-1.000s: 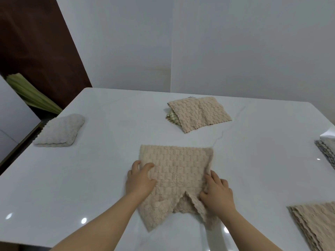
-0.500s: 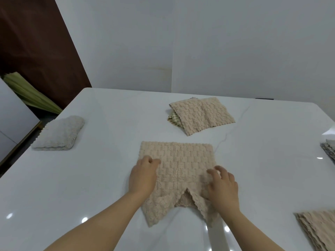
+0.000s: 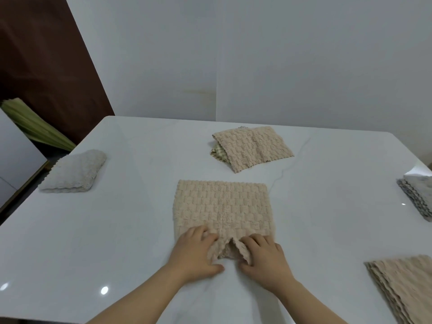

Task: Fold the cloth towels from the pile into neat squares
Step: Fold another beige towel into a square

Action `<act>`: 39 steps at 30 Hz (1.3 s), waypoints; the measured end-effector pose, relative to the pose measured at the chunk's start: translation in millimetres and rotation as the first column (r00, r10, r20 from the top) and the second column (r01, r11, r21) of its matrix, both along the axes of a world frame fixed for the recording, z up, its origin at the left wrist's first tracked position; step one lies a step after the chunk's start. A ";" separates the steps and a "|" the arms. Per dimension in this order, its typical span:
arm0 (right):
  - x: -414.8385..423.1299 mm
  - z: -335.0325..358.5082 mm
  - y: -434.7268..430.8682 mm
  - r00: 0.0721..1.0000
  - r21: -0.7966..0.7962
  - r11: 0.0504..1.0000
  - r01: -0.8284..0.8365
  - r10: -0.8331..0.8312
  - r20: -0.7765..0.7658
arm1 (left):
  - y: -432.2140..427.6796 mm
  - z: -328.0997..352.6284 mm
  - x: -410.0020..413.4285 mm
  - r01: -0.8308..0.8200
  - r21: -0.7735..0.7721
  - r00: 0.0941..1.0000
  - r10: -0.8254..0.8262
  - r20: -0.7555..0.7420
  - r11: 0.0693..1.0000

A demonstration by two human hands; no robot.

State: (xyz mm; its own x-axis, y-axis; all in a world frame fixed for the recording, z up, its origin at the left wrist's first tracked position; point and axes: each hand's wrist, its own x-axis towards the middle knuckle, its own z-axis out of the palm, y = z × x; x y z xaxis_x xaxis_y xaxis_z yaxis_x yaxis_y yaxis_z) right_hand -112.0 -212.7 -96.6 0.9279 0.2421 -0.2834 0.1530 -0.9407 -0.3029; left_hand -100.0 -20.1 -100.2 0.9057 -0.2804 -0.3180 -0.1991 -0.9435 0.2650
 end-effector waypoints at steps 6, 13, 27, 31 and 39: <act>-9.4 -4.4 -7.0 0.995 0.096 0.994 0.060 -0.067 0.073 | 0.9 -3.5 -9.6 -0.044 -0.065 0.982 0.056 0.182 0.997; -27.7 -8.0 -27.9 0.989 0.164 0.979 0.118 -0.131 0.074 | 20.0 -10.7 -26.9 -0.085 -0.342 0.987 0.126 0.099 0.936; -28.1 7.6 -41.0 0.890 0.538 0.766 0.353 -0.452 0.060 | 35.8 7.7 -39.9 -0.416 -0.696 0.700 0.695 0.167 0.585; -19.5 18.2 -37.4 0.844 0.647 0.671 0.362 -0.531 0.078 | 34.9 15.5 -33.4 -0.343 -0.702 0.677 0.682 0.276 0.624; -8.9 43.5 -33.4 0.752 0.825 0.447 0.345 -0.658 0.042 | 31.9 40.4 -12.1 -0.448 -0.879 0.574 0.806 -0.141 0.166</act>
State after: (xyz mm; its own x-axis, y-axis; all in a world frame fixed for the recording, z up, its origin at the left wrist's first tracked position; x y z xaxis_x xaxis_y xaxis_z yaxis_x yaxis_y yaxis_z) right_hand -120.8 -246.1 -53.1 0.9406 -0.3300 0.0793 -0.0391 -0.3375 -0.9405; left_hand -112.0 11.7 -59.9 0.8637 0.5033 -0.0264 0.1267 -0.1662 0.9779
